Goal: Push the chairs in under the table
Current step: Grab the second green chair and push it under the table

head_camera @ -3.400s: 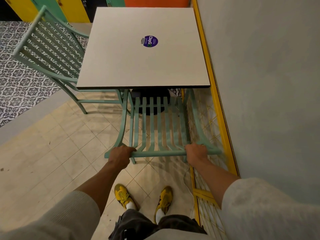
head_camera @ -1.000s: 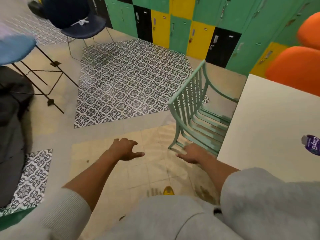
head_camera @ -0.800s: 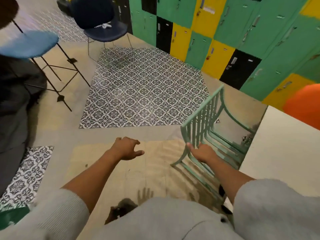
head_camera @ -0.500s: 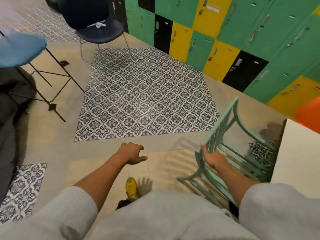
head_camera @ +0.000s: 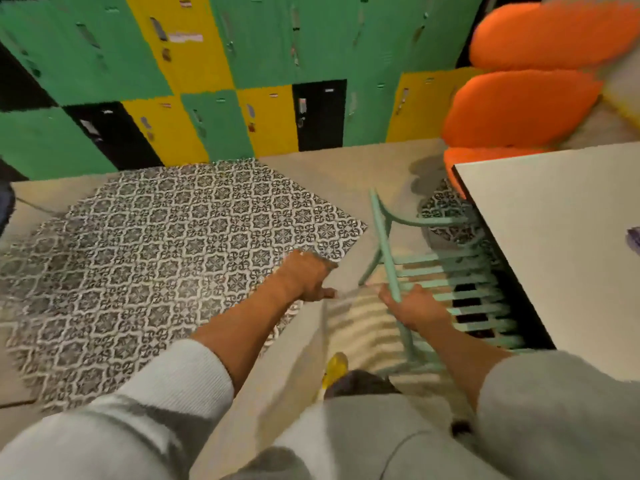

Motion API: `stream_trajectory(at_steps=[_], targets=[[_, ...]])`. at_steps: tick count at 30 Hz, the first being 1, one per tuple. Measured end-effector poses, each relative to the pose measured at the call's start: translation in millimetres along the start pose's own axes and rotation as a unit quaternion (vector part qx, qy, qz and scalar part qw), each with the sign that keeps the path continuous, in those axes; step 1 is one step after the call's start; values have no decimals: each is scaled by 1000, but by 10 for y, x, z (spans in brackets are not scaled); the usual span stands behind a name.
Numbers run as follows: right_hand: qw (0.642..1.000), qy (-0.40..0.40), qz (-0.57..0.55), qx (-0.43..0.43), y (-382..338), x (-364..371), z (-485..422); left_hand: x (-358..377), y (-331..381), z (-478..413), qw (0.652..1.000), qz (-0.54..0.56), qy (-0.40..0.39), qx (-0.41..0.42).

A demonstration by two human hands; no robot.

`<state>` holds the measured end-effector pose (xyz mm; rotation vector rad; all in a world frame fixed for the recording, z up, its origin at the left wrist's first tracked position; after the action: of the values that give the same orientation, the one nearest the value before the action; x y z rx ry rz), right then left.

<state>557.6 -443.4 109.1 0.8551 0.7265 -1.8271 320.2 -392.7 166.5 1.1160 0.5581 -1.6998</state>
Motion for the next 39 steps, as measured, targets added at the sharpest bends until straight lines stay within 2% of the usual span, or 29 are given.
stream_trajectory(at_steps=[6,10,12,16,22,28,31,37,39], targets=[[997,-12,-43,64,9,-71,-676,-417,27,-1205,993,-69,-25,96],[985,-24,-147,88,97,-43,-806,-628,157,-1857,976,-132,-55,167],[973,-51,-182,130,215,-7,-769,-739,300,-2156,964,-158,-67,203],[970,-98,-154,161,341,141,-636,-779,505,-2548,941,-196,-78,264],[956,-136,-143,217,229,472,-521,-549,764,-3075,876,-286,-156,357],[926,-113,-99,346,-110,488,-502,-343,554,-3510,822,-347,-203,403],[908,-100,-90,396,-212,449,-467,-299,422,-3615,807,-353,-189,433],[898,-88,-58,428,-312,510,-309,-184,305,-3382,765,-363,-191,496],[897,-87,-52,431,-343,565,-250,-131,262,-3322,761,-365,-195,499]])
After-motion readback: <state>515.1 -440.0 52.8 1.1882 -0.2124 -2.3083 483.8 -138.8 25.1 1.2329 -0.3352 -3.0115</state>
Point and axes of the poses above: each hand's wrist, its own z-axis away from the middle knuckle, its own x-axis out of the palm, y = z × x, the point moved 8 cm from there along -z, towards the middle knuckle, and after that the axes turned 12 degrees about z, right-handed, at the moved point
